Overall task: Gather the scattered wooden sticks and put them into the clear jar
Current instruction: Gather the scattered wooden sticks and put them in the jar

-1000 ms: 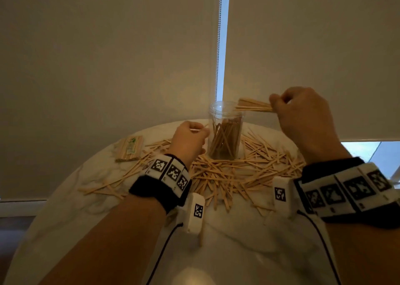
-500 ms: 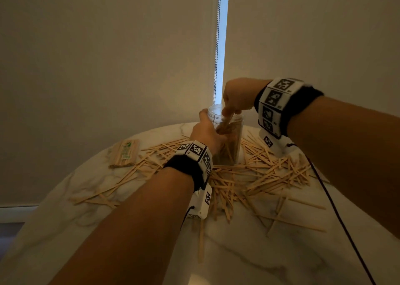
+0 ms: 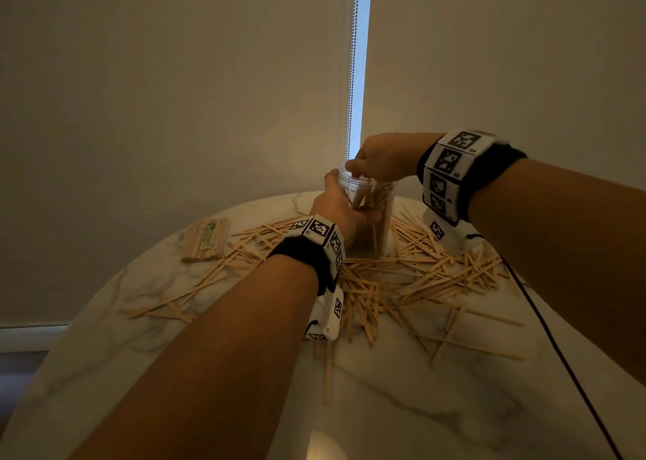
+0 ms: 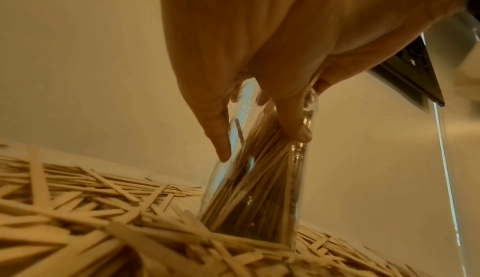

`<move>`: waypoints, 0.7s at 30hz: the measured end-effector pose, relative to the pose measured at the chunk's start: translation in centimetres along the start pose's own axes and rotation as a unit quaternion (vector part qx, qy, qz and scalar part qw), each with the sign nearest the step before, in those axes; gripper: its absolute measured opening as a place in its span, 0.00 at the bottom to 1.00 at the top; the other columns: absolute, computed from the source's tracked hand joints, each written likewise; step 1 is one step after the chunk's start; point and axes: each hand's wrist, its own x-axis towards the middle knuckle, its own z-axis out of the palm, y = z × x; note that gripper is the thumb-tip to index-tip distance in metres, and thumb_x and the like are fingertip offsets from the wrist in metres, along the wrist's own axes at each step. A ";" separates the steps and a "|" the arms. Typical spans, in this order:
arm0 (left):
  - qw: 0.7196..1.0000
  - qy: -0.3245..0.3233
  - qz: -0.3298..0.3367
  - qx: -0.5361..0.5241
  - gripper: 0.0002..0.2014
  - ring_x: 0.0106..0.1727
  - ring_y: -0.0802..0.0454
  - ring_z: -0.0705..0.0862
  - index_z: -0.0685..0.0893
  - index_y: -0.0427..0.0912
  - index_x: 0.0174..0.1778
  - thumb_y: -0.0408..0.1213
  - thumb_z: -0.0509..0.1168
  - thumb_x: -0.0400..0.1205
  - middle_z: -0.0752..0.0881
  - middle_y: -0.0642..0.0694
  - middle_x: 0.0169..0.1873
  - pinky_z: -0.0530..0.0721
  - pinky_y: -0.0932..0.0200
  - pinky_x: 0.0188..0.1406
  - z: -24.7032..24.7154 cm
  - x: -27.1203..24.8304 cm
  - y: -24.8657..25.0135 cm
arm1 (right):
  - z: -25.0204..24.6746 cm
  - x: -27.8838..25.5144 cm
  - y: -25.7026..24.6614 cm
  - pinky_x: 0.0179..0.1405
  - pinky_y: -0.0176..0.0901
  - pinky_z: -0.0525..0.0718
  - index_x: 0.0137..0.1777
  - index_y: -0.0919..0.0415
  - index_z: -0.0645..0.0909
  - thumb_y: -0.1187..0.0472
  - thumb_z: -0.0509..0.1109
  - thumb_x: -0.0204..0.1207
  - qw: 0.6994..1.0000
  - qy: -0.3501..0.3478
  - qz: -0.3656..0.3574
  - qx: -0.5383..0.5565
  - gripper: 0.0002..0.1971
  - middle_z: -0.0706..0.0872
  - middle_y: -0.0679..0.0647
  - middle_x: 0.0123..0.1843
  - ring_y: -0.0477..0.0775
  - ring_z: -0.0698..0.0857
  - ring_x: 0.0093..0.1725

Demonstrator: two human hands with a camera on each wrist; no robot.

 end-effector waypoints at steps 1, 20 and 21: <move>1.000 -0.005 -0.006 0.005 0.53 0.70 0.39 0.80 0.55 0.48 0.85 0.40 0.82 0.70 0.81 0.42 0.70 0.79 0.46 0.68 -0.1 -0.1 0.1 | -0.3 -0.8 0.1 0.66 0.50 0.74 0.66 0.60 0.85 0.44 0.52 0.89 0.999 0.011 -0.005 0.030 0.26 0.85 0.60 0.67 0.59 0.82 0.65; 0.918 -0.094 -0.112 0.369 0.30 0.63 0.45 0.83 0.83 0.41 0.67 0.58 0.75 0.75 0.85 0.44 0.62 0.77 0.59 0.54 -11.6 -13.0 -5.5 | 3.9 -14.2 -0.5 0.48 0.50 0.81 0.52 0.62 0.85 0.64 0.70 0.79 0.980 0.182 -0.037 0.076 0.05 0.84 0.58 0.51 0.60 0.83 0.49; 0.918 -0.093 -0.115 0.368 0.30 0.63 0.45 0.83 0.83 0.42 0.68 0.57 0.75 0.75 0.85 0.43 0.63 0.78 0.59 0.56 -12.0 -13.4 -5.6 | 3.8 -13.9 -0.5 0.47 0.48 0.80 0.51 0.62 0.85 0.63 0.71 0.78 0.981 0.172 -0.022 0.083 0.05 0.85 0.59 0.50 0.60 0.84 0.50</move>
